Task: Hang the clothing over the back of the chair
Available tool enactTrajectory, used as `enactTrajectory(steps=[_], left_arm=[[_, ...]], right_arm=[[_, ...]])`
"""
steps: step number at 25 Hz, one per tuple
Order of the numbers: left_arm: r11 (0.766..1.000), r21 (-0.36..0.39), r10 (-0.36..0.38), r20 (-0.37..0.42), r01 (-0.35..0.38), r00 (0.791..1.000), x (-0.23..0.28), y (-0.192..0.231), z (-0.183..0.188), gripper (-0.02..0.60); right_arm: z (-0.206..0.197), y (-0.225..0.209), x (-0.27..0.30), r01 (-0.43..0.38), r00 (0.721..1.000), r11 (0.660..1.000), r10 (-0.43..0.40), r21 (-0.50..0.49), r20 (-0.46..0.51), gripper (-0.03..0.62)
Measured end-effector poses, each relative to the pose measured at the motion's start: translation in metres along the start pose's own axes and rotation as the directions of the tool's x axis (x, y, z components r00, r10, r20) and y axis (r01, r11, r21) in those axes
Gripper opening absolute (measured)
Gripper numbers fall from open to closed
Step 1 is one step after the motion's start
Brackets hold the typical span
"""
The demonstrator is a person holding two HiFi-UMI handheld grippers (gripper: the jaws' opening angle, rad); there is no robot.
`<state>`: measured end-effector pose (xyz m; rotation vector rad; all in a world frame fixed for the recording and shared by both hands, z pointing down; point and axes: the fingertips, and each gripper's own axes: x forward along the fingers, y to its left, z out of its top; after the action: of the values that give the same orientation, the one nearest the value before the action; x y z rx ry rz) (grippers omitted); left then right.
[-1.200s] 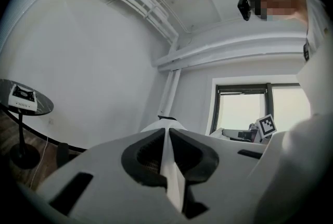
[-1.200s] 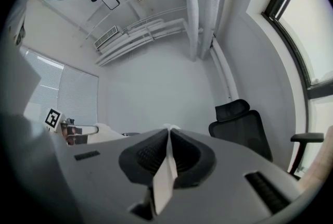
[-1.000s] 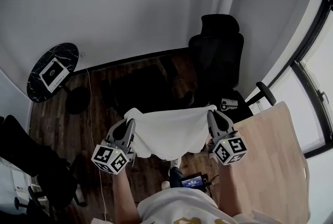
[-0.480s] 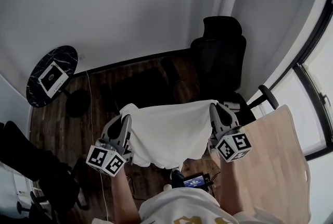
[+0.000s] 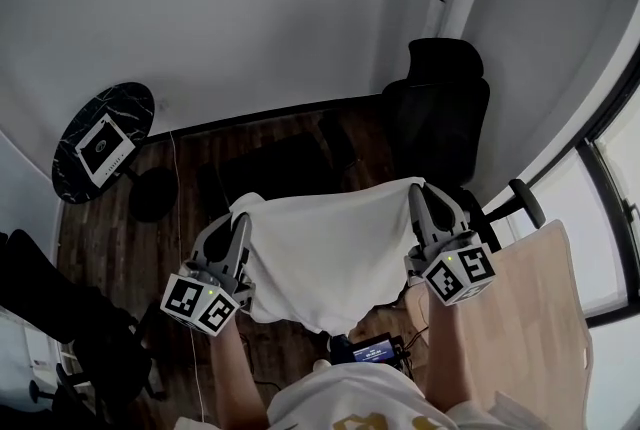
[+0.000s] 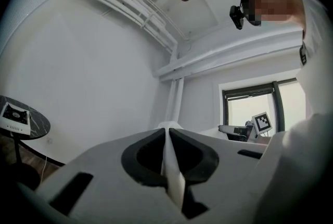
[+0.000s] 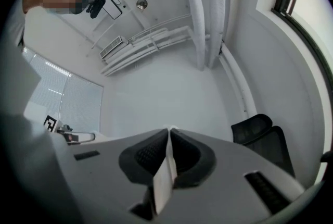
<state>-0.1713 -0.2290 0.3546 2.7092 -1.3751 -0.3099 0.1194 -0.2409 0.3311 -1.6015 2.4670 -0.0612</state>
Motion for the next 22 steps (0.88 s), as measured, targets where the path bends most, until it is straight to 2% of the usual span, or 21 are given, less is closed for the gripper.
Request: enactTrajectory(steps=[4, 13, 22], left_arm=[[1.0, 0.012, 0.019, -0.016, -0.019, 1.0, 0.017, 0.015, -0.004, 0.032], [0.997, 0.037, 0.068, -0.113, -0.064, 0.991, 0.06, 0.054, -0.04, 0.032], [0.988, 0.109, 0.135, -0.222, -0.113, 0.966, 0.092, 0.082, -0.073, 0.032]], right_arm=[[-0.004, -0.011, 0.03, -0.023, 1.0, 0.999, 0.023, -0.022, -0.013, 0.021], [-0.034, -0.037, 0.091, -0.082, 0.994, 0.996, 0.078, -0.037, -0.079, 0.021], [-0.061, -0.065, 0.142, -0.147, 0.98, 0.988, 0.138, -0.053, -0.144, 0.021]])
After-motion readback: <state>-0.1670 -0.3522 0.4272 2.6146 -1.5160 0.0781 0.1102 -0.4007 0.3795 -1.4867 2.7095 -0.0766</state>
